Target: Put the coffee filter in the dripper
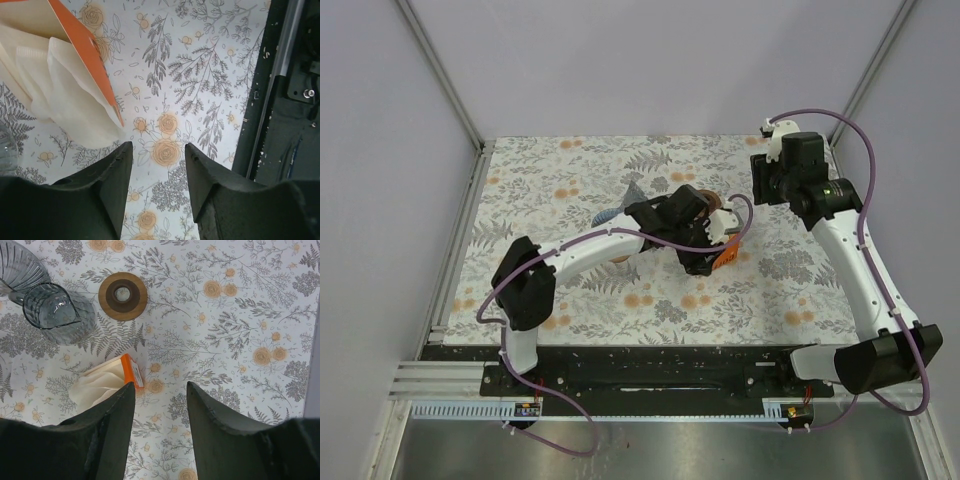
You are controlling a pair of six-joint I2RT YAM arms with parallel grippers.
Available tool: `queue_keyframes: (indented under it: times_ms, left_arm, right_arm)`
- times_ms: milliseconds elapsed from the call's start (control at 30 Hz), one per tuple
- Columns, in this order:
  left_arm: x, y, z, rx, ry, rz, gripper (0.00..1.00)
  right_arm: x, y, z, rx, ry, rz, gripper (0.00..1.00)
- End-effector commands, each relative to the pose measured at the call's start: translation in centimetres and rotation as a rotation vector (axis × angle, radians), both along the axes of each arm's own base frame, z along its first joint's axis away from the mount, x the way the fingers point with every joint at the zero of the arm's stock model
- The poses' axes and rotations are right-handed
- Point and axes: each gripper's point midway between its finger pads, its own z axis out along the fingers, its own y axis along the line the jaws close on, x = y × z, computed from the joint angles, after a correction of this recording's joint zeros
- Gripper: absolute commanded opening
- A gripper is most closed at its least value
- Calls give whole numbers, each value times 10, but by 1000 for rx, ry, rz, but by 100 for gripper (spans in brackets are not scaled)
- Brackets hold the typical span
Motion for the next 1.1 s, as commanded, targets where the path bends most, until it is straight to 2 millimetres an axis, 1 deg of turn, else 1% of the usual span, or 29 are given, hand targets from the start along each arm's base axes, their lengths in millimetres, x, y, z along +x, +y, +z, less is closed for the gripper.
queue_keyframes:
  times_ms: [0, 133, 233, 333, 400, 500, 600, 833, 967, 1067]
  left_arm:
    - [21, -18, 11, -44, -82, 9, 48]
    - [30, -16, -4, -3, -104, 34, 47]
    - [34, -18, -8, 1, -111, 43, 47]
    - [36, -23, -11, -1, -106, 40, 42]
    - [38, -26, -13, -1, -101, 43, 41]
    - [46, -29, -21, 18, -109, 68, 39]
    - [51, -30, -23, 29, -123, 81, 37]
    - [51, -29, -33, 45, -108, 83, 34]
    - [51, -30, -44, 60, -94, 81, 28]
    - [53, -30, -47, 67, -98, 84, 27]
  right_arm:
    - [0, 3, 15, 27, -67, 6, 54]
    - [-5, 4, 13, 26, -72, 22, 54]
    - [-7, 4, 16, 23, -93, 34, 54]
    - [-9, 5, 17, 25, -104, 44, 54]
    - [-9, 5, 18, 25, -107, 48, 54]
    - [-11, 6, 20, 27, -120, 56, 54]
    - [-14, 9, 22, 36, -131, 75, 54]
    - [-15, 9, 25, 38, -149, 86, 55]
    - [-16, 12, 24, 43, -148, 99, 55]
    - [-16, 11, 25, 40, -150, 99, 55]
